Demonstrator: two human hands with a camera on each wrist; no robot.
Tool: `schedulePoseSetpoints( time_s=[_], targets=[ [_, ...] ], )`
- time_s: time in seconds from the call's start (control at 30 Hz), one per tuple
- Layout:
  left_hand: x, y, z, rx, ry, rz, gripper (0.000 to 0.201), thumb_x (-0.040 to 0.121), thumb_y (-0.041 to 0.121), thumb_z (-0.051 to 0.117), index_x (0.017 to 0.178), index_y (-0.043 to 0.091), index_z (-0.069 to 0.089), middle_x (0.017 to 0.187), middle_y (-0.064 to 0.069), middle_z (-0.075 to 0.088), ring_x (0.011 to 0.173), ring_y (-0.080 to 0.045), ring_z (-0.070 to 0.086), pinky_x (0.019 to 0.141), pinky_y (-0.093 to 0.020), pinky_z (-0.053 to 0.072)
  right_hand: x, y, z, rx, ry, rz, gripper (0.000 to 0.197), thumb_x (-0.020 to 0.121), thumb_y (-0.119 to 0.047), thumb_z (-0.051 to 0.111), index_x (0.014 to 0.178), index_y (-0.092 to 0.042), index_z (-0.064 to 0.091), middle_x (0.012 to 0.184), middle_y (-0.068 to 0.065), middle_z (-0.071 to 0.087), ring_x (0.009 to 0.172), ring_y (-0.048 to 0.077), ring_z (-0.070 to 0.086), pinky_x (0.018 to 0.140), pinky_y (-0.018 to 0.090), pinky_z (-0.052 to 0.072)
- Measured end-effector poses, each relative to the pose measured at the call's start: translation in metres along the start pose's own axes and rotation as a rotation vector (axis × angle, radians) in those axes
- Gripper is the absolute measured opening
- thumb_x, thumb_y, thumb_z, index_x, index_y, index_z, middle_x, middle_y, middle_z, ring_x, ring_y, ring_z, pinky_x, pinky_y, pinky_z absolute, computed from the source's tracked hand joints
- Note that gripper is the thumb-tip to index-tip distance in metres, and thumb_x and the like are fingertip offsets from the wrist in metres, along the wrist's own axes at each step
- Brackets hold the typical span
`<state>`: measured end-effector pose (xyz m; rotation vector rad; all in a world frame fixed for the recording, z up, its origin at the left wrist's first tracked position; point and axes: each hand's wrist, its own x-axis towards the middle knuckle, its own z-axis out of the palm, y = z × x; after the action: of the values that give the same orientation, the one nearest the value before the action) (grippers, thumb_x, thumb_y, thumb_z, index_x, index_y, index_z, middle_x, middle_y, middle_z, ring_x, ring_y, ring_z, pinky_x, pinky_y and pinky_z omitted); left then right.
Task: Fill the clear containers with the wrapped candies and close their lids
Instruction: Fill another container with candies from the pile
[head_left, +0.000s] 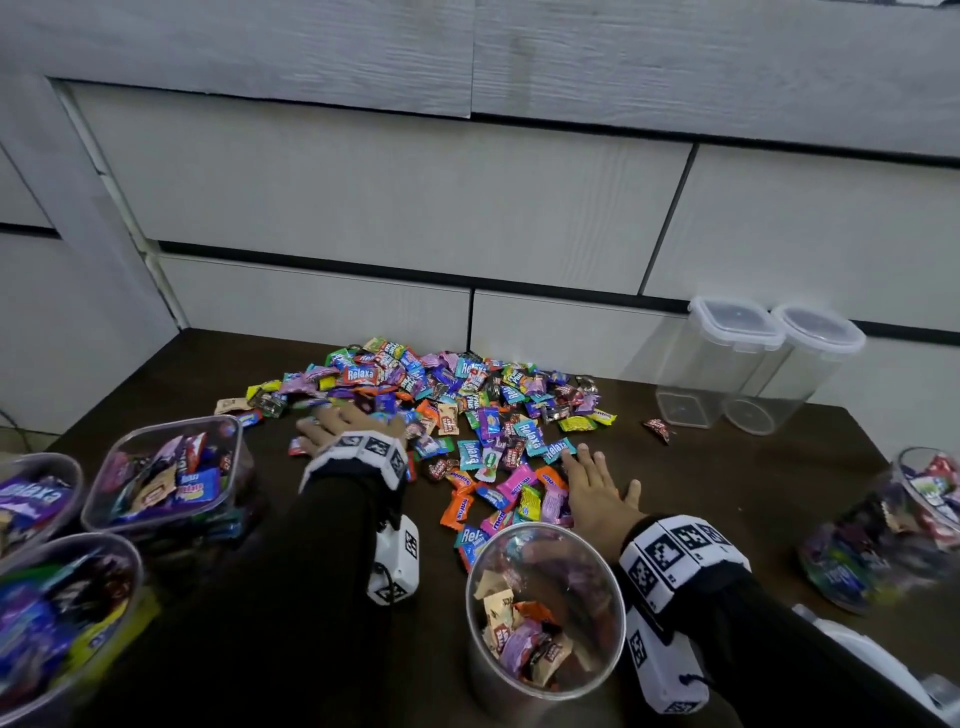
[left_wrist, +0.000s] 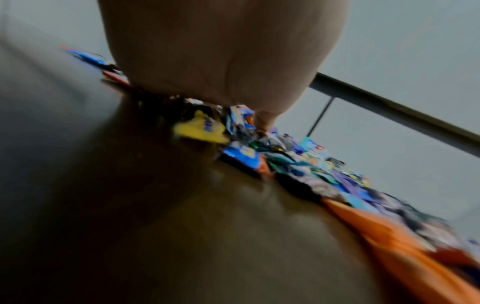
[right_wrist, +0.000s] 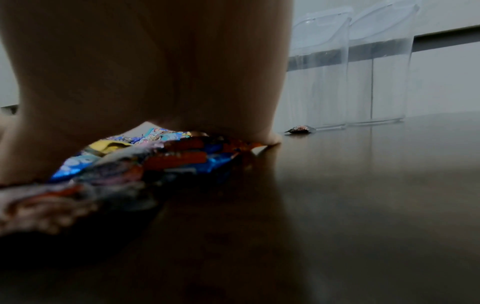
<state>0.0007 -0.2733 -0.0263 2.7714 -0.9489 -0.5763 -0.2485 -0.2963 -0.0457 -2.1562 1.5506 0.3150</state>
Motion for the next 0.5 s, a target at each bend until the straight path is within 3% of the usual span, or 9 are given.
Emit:
schedulePoseSetpoints(
  time_s=[0.17, 0.3, 0.4, 0.5],
  targets=[
    [-0.02, 0.018, 0.025, -0.022, -0.098, 0.347, 0.097, 0.089, 0.072, 0.035, 0.153, 0.004, 0.006, 0.162, -0.015, 0.0, 0.149, -0.033, 0.001, 0.121, -0.047, 0.005, -0.001, -0.001, -0.001, 0.091, 0.052, -0.055, 0.116, 0.072, -0.065, 0.064, 0.151, -0.02, -0.008, 0.158, 0.002, -0.019, 0.146, 0.02, -0.015, 0.114, 0.063, 0.0],
    [-0.015, 0.011, 0.043, 0.081, -0.282, 0.65, 0.131, 0.068, 0.072, 0.067, 0.153, 0.014, -0.013, 0.161, -0.011, -0.016, 0.149, -0.029, -0.013, 0.12, -0.047, -0.005, 0.008, -0.012, 0.007, 0.06, 0.066, -0.134, 0.124, 0.07, -0.064, 0.067, 0.149, -0.02, -0.018, 0.157, 0.005, -0.022, 0.146, 0.025, -0.015, 0.115, 0.055, 0.0],
    [-0.007, 0.002, 0.046, 0.252, -0.361, 0.756, 0.147, 0.057, 0.064, 0.082, 0.149, 0.027, -0.026, 0.158, -0.012, -0.027, 0.146, -0.031, -0.022, 0.117, -0.049, -0.01, 0.018, -0.028, 0.014, -0.012, 0.079, -0.155, 0.112, 0.079, -0.052, 0.066, 0.149, -0.024, -0.018, 0.156, 0.005, -0.024, 0.146, 0.026, -0.014, 0.114, 0.058, 0.003],
    [-0.005, 0.001, 0.049, 0.369, -0.34, 0.789, 0.144, 0.057, 0.064, 0.082, 0.148, 0.034, -0.025, 0.158, -0.012, -0.026, 0.147, -0.033, -0.018, 0.117, -0.053, -0.005, 0.023, -0.036, 0.016, -0.063, 0.081, -0.133, 0.105, 0.08, -0.057, 0.063, 0.148, -0.035, -0.014, 0.157, 0.003, -0.022, 0.147, 0.025, -0.011, 0.111, 0.064, 0.004]
  ],
)
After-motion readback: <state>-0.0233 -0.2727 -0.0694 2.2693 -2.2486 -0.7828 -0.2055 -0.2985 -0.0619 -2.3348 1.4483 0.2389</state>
